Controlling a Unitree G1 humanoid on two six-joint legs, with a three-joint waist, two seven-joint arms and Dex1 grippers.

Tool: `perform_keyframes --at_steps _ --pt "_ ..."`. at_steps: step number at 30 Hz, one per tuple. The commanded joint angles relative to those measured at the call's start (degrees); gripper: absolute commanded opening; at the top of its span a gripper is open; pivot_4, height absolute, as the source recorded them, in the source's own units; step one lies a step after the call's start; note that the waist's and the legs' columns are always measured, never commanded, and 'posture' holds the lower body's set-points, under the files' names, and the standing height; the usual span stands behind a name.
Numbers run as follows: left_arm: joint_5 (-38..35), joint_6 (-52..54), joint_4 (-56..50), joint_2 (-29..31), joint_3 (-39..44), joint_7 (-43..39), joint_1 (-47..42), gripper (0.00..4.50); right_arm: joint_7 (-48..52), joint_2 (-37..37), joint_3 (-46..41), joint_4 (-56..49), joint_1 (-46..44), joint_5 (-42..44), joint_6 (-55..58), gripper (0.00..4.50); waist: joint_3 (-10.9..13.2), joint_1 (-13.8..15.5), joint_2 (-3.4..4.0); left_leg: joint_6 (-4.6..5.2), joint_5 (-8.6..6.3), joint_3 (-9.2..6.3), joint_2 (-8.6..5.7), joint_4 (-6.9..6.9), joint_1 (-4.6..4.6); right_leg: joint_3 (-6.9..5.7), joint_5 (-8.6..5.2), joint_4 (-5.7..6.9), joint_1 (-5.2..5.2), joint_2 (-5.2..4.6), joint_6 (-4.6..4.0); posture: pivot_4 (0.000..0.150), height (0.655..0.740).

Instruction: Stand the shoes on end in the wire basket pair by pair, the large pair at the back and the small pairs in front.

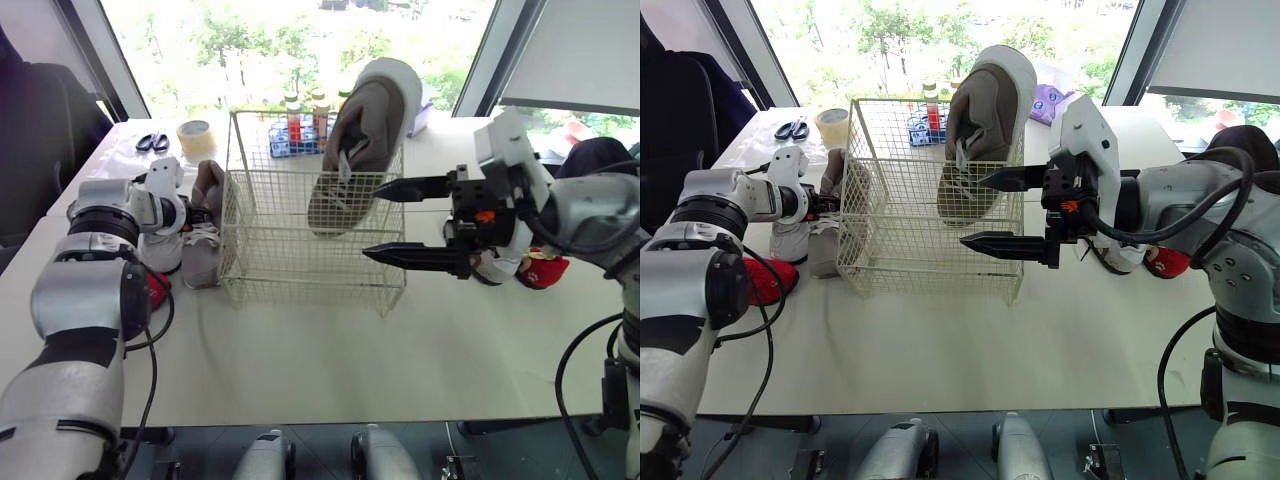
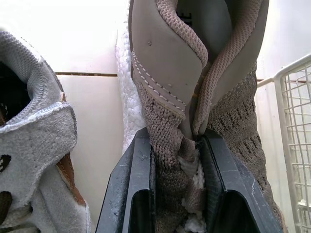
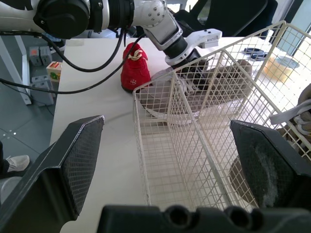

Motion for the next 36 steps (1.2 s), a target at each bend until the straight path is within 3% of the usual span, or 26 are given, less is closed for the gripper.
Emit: perform_keyframes --at_steps 1,5,10,14,18,22,28,36 --pt "-2.04 1.2 0.65 1.06 4.86 2.26 -1.04 0.55 -0.02 -0.83 -0.75 -0.47 -0.76 0.58 -0.72 4.5 0.0 -0.08 0.0 0.0 0.0 0.0 0.0 0.0 0.0 0.0 0.0 0.0 0.0 0.0 0.0 0.15 0.74" --pt "-5.14 3.15 -3.5 4.54 10.23 4.35 -6.63 0.55 1.46 -2.13 -0.53 1.94 -0.98 -1.03 -1.43 4.5 0.13 -0.3 -0.21 0.0 0.0 -0.03 0.02 0.01 -0.15 0.0 0.0 0.02 -0.16 -0.01 0.01 0.15 0.74" --pt "-6.7 4.24 -16.84 8.07 13.14 6.89 -11.11 0.55 2.17 -2.17 -0.58 7.44 -3.54 -2.2 -2.09 4.5 0.16 -0.35 -0.33 -0.44 0.25 -0.09 0.01 0.22 -1.31 0.0 0.11 0.13 -1.27 -0.04 0.13 0.15 0.74" --pt "-7.28 -3.21 -45.17 8.07 13.91 7.67 -4.88 0.55 3.55 -3.19 -1.85 9.44 -3.79 -1.36 -1.69 4.5 0.15 -0.54 -0.31 -0.48 0.27 -0.08 0.01 0.18 -1.86 0.11 0.17 0.13 -1.79 -0.1 0.2 0.15 0.74" --pt "-10.9 -6.76 -69.67 2.99 17.46 11.2 3.43 0.55 3.86 -3.77 -4.88 12.38 -3.27 -0.16 -1.37 4.5 0.11 -0.34 -0.24 -0.49 0.26 -0.06 -0.04 0.11 -1.85 0.23 0.18 0.04 -1.83 -0.16 0.21 0.15 0.74" --pt "-12.24 -12.18 -83.07 -3.03 17.22 14.37 8.49 0.55 6.7 -6.69 -6.3 14.17 -1.57 0.14 -1.01 4.5 0.11 0.81 -0.25 -0.49 0.26 -0.09 -0.04 0.39 -1.83 0.23 0.18 0.02 -1.73 -0.13 0.21 0.15 0.74" --pt "-12.7 -17.55 -89.82 -13.77 13.54 18.81 13.88 0.55 6.71 -8.47 -7.65 12.91 0.59 1.22 -0.08 4.5 0.11 1.11 -0.25 -0.32 0.16 -0.06 -0.01 0.85 -1.8 0.26 0.28 0.05 -1.48 -0.05 0.32 0.15 0.74" --pt "-6.17 -33.46 -75.28 -17.92 6.61 16.64 13.2 0.55 2.97 -9.43 -13.13 8.45 5.53 5.69 3.75 4.5 0.11 1.11 -0.25 -0.25 0.13 0.04 -0.02 0.92 -1.78 0.25 0.32 0.07 -1.46 -0.01 0.36 0.15 0.74"
